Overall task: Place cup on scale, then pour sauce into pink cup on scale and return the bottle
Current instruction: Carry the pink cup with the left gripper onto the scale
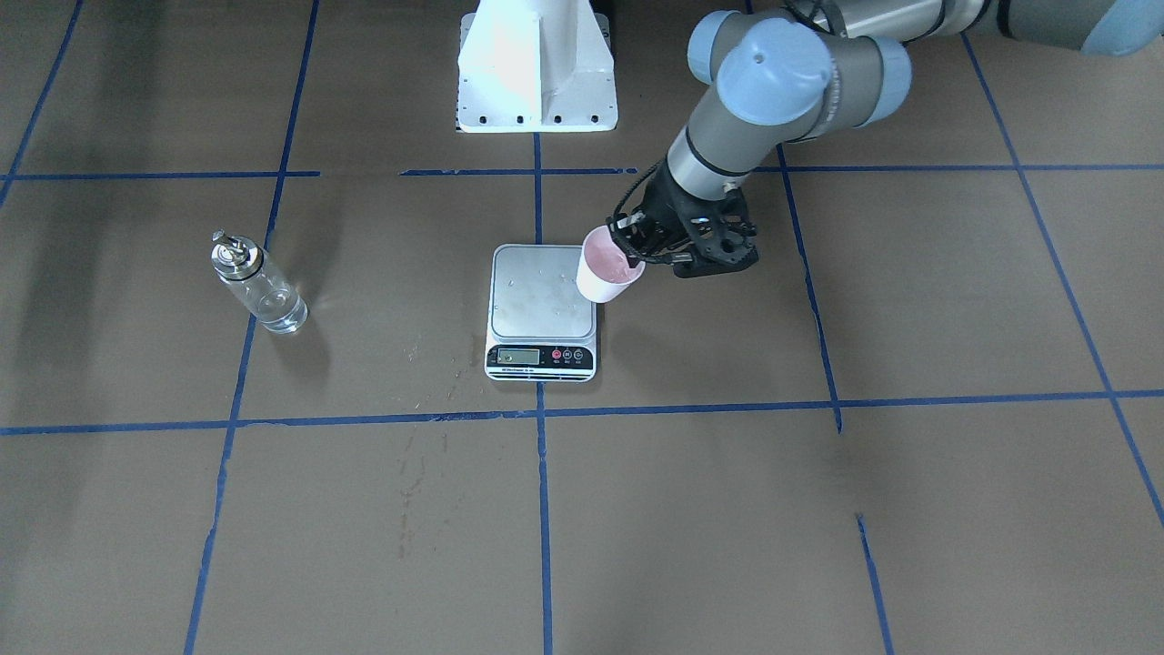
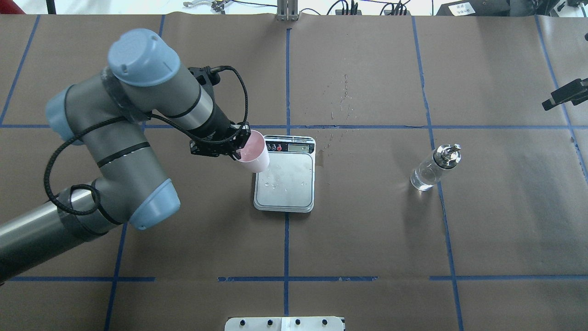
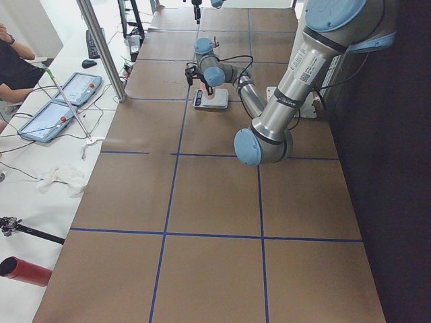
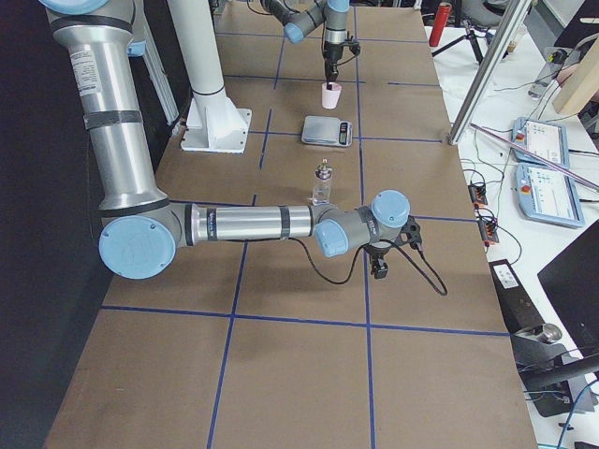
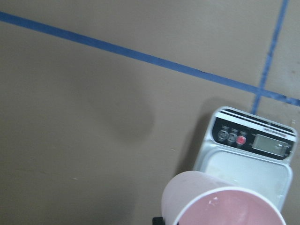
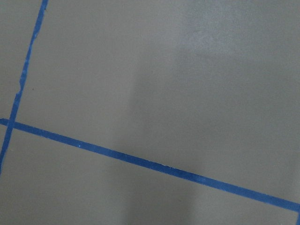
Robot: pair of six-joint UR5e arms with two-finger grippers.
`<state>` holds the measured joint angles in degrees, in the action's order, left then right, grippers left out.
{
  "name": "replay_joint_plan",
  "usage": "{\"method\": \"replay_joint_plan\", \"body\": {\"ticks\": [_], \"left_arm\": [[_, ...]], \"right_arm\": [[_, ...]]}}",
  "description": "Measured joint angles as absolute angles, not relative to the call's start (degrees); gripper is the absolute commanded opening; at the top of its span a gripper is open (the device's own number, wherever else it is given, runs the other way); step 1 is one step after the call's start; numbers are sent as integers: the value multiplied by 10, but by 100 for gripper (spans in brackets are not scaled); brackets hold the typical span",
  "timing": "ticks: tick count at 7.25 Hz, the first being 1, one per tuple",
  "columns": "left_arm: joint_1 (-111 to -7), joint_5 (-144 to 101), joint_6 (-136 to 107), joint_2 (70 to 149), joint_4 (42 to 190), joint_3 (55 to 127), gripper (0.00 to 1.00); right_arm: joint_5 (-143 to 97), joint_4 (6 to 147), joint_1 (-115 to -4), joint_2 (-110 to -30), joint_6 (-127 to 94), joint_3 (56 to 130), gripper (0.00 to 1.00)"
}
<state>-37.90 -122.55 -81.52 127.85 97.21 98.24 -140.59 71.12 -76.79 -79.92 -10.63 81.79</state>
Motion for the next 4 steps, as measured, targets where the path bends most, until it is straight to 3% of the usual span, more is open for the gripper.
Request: {"method": "replay_joint_plan", "body": {"ticks": [4], "left_arm": [[-340, -1182, -821, 1305, 976, 960, 0]], "right_arm": [[-1406, 710, -766, -800, -108, 819, 100]]}}
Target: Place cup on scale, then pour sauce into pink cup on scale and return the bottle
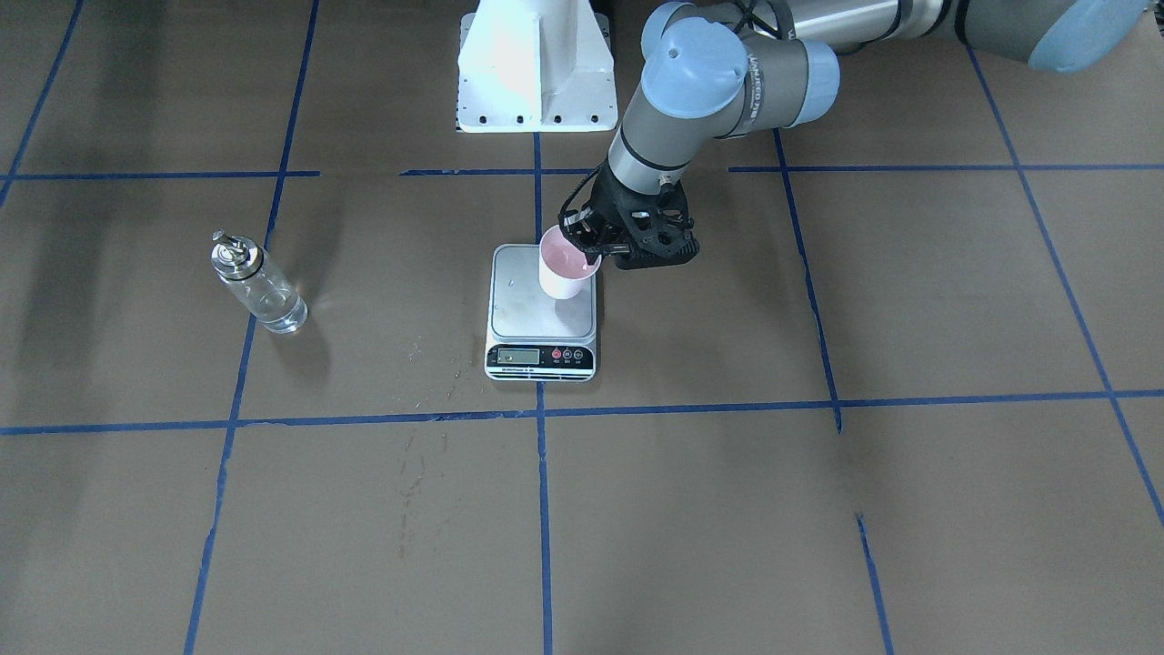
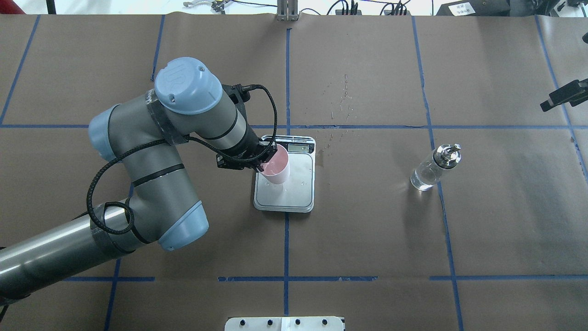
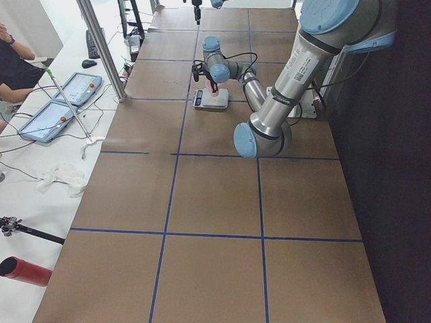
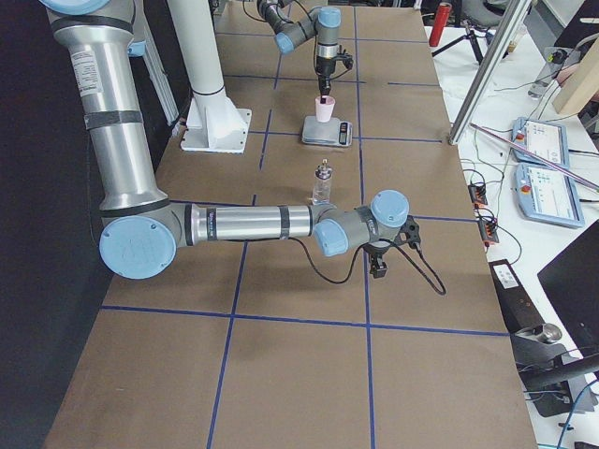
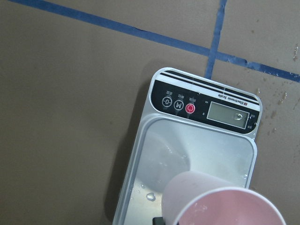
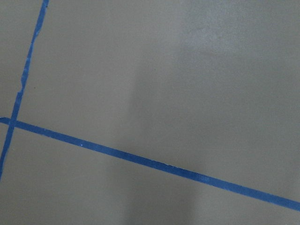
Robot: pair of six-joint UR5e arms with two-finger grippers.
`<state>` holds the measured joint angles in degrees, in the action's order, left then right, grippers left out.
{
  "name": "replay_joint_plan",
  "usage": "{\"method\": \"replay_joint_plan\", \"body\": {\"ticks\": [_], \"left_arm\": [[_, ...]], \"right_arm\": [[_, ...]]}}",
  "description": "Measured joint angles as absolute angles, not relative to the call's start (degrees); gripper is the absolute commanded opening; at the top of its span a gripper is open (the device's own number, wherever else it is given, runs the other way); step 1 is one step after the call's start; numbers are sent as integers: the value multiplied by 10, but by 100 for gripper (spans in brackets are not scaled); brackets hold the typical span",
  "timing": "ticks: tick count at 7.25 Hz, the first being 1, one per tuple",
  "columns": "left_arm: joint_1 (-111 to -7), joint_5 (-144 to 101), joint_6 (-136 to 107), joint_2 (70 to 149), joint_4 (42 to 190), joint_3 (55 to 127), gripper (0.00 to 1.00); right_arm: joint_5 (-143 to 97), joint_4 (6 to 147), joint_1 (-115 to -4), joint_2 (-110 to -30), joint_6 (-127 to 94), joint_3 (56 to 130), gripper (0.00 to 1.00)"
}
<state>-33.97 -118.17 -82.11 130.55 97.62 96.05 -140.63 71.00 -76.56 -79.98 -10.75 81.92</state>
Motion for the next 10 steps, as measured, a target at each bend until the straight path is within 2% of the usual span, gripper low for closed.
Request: {"method": "replay_joint_plan", "body": {"ticks": [2, 3, 4, 6, 8, 10], "left_arm": [[-338, -1181, -819, 1318, 997, 934, 0], [-338, -1180, -818, 1325, 1010, 918, 24], [-338, -1179, -818, 1328, 1016, 911, 43], [-331, -1170, -818, 1326, 1021, 909, 46], [-339, -1168, -818, 1321, 1019, 956, 46], [-373, -1176, -817, 1290, 1019, 1038, 47]], "right_arm": [[-1406, 705, -765, -800, -108, 819, 100], [-1406, 704, -764, -800, -108, 819, 100], [-1406, 704, -762, -800, -108, 819, 100], [-1406, 703, -756, -799, -110, 823, 100], [-1411, 703, -747, -800, -144, 854, 100], [-1425, 698, -705, -826, -299, 971, 100]]}}
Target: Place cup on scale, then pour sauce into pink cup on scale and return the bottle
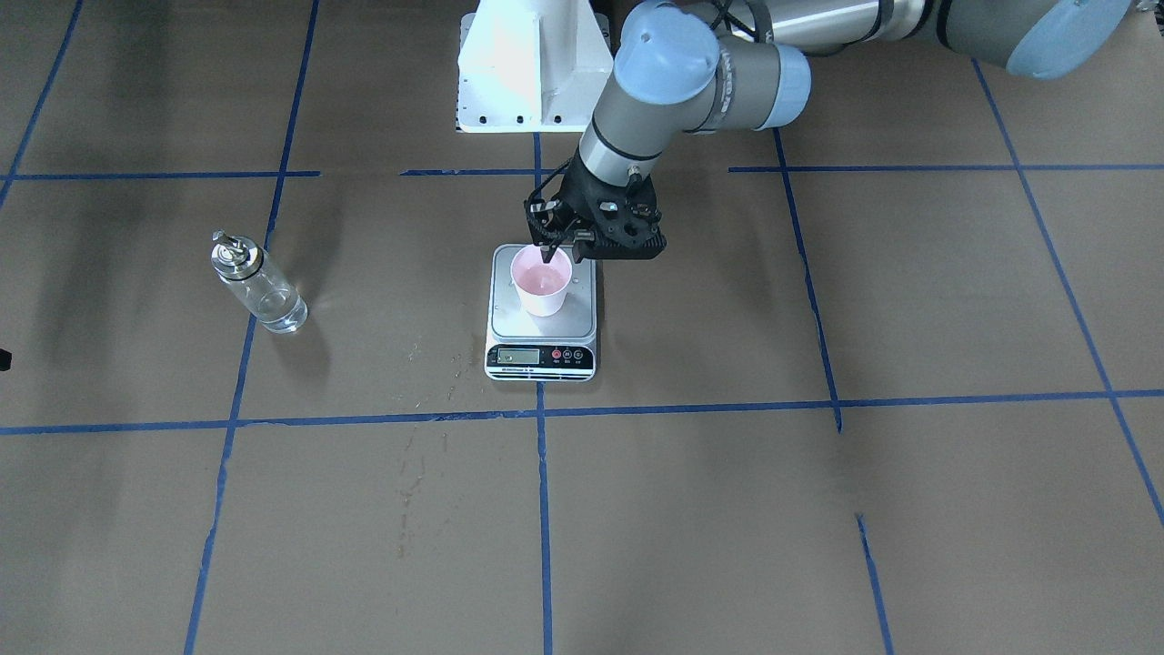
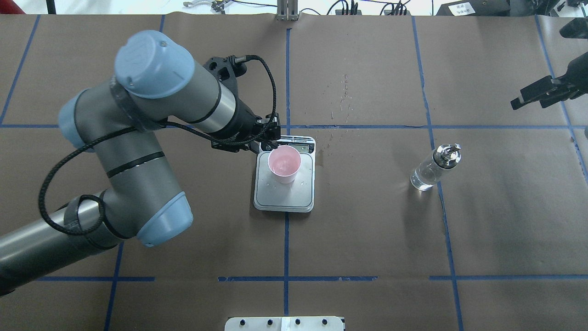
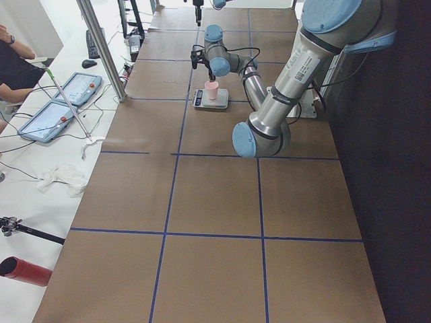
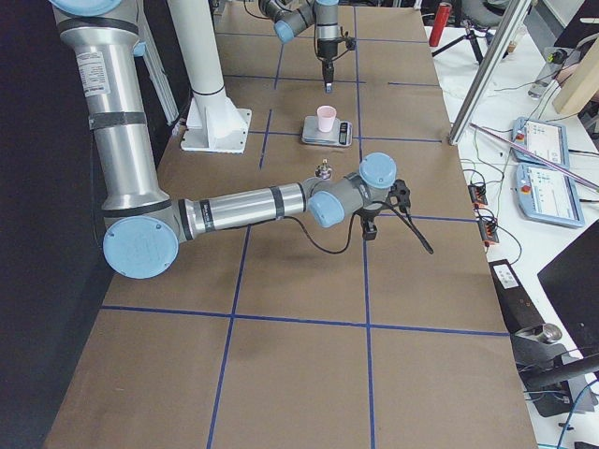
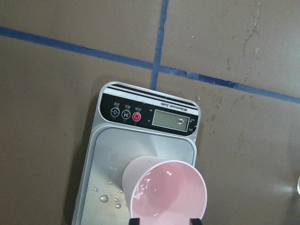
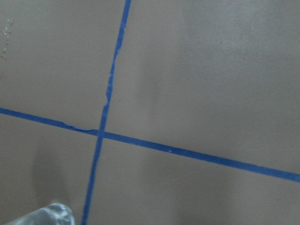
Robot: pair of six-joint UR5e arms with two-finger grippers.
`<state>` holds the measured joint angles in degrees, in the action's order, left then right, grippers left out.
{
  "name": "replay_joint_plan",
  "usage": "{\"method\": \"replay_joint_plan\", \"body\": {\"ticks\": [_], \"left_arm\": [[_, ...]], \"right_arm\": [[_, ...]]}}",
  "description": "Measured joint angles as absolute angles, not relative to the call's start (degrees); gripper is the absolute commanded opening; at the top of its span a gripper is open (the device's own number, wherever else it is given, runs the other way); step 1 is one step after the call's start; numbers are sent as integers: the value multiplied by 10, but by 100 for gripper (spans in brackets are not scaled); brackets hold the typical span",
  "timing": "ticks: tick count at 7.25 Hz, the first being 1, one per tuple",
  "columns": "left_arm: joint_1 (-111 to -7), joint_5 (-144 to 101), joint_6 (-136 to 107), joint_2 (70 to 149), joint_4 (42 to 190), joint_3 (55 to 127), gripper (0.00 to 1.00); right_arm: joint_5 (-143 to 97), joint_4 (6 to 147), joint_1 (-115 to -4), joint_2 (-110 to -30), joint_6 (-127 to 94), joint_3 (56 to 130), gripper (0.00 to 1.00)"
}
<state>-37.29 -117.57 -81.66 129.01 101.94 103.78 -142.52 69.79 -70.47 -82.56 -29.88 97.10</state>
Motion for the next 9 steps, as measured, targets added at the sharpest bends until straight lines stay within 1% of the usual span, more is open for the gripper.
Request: {"method": "replay_joint_plan", "body": {"ticks": [2, 4, 5, 7, 9], "left_arm": [[-388, -1176, -816, 1273, 1024, 1057, 47], [-390, -1174, -817, 1267, 1036, 1058, 48], [-392, -1174, -817, 1266, 1038, 1058, 48], [-393, -1173, -817, 1265, 1039, 1057, 48], [-396, -1173, -817, 1259, 1039, 1056, 48]], "right_arm": [[-1418, 693, -650, -864, -453, 1116, 100], [-1378, 690, -590, -879, -539, 1206, 100], [-1317, 689, -543, -894, -575, 1245, 100], [-1115, 689, -407, -919, -681, 1299, 100], [-903, 689, -261, -944, -755, 1312, 100]]}}
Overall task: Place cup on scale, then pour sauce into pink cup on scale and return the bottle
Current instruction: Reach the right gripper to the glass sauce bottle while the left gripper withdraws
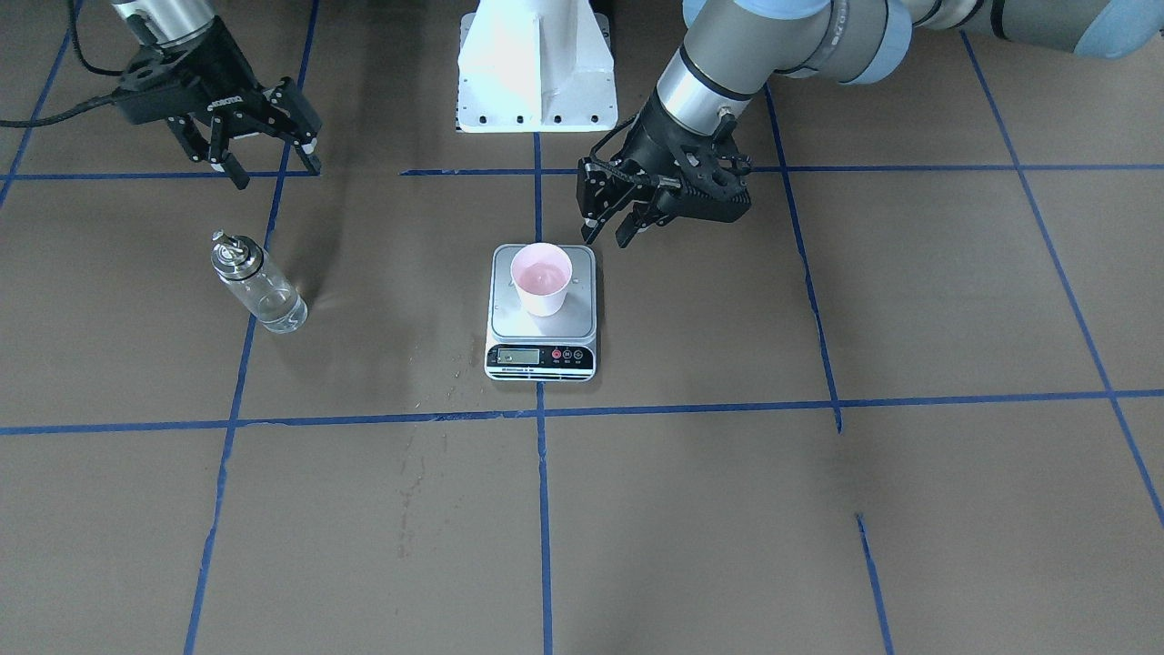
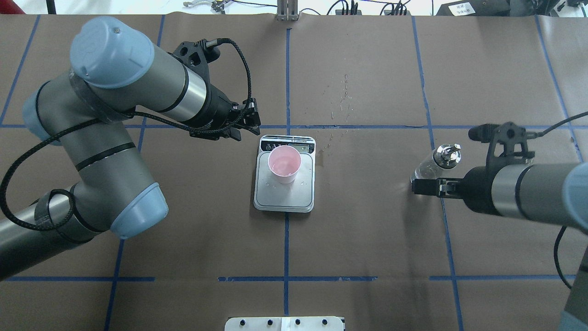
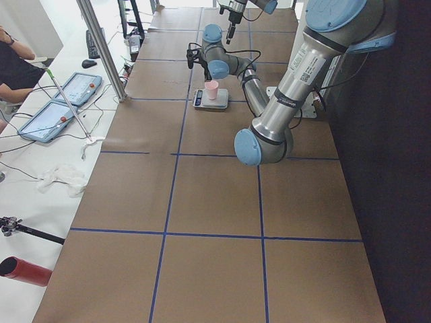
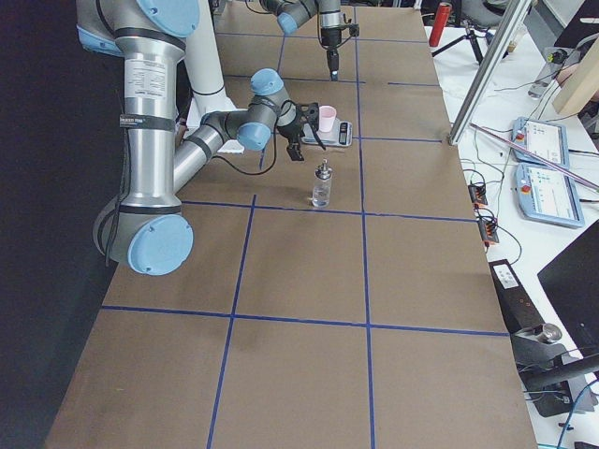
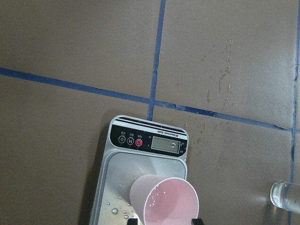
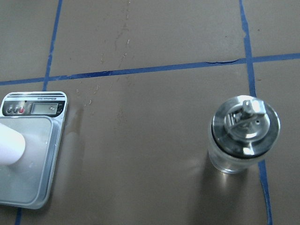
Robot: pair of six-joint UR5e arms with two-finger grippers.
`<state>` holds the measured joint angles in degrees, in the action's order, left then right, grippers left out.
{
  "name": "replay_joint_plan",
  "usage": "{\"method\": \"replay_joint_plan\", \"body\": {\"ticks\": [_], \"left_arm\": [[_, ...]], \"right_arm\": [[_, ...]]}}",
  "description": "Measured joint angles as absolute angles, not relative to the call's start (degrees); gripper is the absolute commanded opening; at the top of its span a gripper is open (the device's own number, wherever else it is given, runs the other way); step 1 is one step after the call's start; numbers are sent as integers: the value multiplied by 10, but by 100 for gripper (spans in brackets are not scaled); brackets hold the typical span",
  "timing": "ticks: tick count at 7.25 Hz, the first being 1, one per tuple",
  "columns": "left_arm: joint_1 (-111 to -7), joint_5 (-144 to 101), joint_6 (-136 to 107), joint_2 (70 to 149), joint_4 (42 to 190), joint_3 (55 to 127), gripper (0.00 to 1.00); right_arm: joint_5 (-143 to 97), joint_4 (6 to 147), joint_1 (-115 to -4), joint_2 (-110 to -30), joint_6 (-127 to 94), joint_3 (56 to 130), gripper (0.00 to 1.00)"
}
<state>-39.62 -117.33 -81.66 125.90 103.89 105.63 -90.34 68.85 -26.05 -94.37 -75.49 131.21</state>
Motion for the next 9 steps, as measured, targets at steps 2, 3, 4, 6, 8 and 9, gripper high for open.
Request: {"method": "replay_joint_plan", "body": {"ticks": [2, 3, 4, 6, 8, 9], "left_arm": [[-408, -1173, -816, 1246, 1039, 1058, 49], [-416, -1172, -812, 1238, 1039, 1058, 50], [-422, -1172, -805, 1231, 1038, 1058, 50], [-426, -1172, -797, 1222, 1038, 1059, 50], [-427, -1172, -796, 1221, 1038, 1059, 50], [-428, -1172, -796, 1221, 1038, 1059, 50]], "right_arm": [[-676, 687, -127, -973, -816, 1302, 100], [-607, 686, -101, -977, -831, 1286, 100], [-551, 686, -91, -977, -857, 1265, 100], [-480, 684, -86, -970, -904, 1228, 100], [-438, 627, -85, -962, -913, 1168, 100], [-430, 586, -84, -959, -912, 1138, 99]]}}
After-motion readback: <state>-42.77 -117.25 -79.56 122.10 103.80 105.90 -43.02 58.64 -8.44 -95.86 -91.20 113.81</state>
